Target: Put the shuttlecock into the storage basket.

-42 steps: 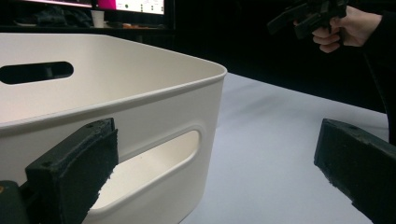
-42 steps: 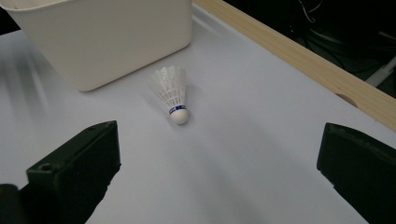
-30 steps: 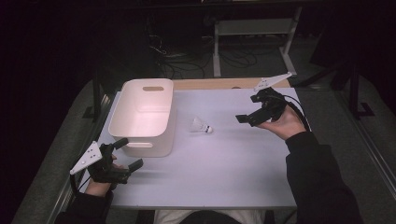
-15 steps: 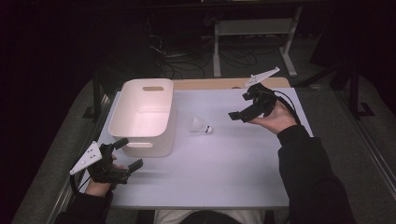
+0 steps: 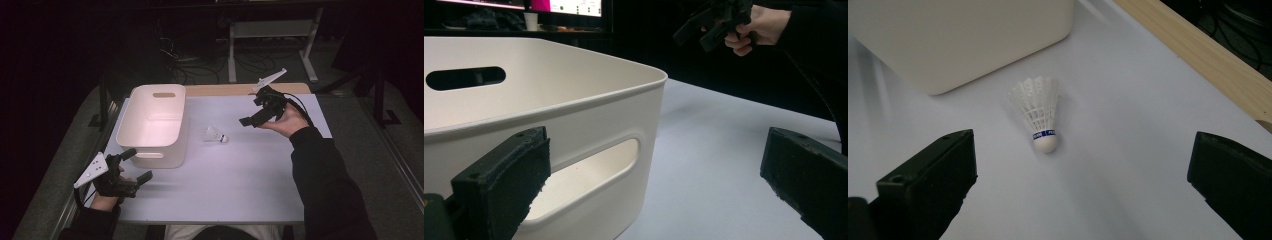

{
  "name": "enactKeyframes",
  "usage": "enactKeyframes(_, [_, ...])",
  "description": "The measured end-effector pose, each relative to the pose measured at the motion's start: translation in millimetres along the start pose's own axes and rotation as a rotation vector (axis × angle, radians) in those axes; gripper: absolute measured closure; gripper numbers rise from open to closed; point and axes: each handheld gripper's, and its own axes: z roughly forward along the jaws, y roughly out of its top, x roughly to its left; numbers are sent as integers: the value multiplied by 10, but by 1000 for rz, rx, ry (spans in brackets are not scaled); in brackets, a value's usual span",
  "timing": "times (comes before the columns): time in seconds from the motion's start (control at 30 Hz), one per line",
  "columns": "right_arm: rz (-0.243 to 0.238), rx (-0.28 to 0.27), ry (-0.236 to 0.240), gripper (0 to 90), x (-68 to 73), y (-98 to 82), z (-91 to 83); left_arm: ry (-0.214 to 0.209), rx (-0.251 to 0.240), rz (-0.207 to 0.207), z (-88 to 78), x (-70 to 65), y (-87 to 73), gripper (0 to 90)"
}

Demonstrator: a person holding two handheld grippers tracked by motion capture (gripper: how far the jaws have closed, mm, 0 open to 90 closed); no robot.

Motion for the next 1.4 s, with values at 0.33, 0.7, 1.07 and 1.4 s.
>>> enactKeyframes(0.33, [-46, 53, 29, 0, 61, 103, 260, 0, 1, 0, -3, 0, 0, 0])
enactKeyframes(0.7, [-75, 90, 56, 0, 110, 133, 498, 1, 0, 0, -6, -2, -1, 0])
enactKeyframes(1.07, [-96, 126, 71, 0, 105, 117, 743, 2, 0, 0, -11, -4, -2, 0])
enactKeyframes(1.4, [-105, 163, 83, 0, 64, 53, 946, 4, 0, 1, -19, -5, -4, 0])
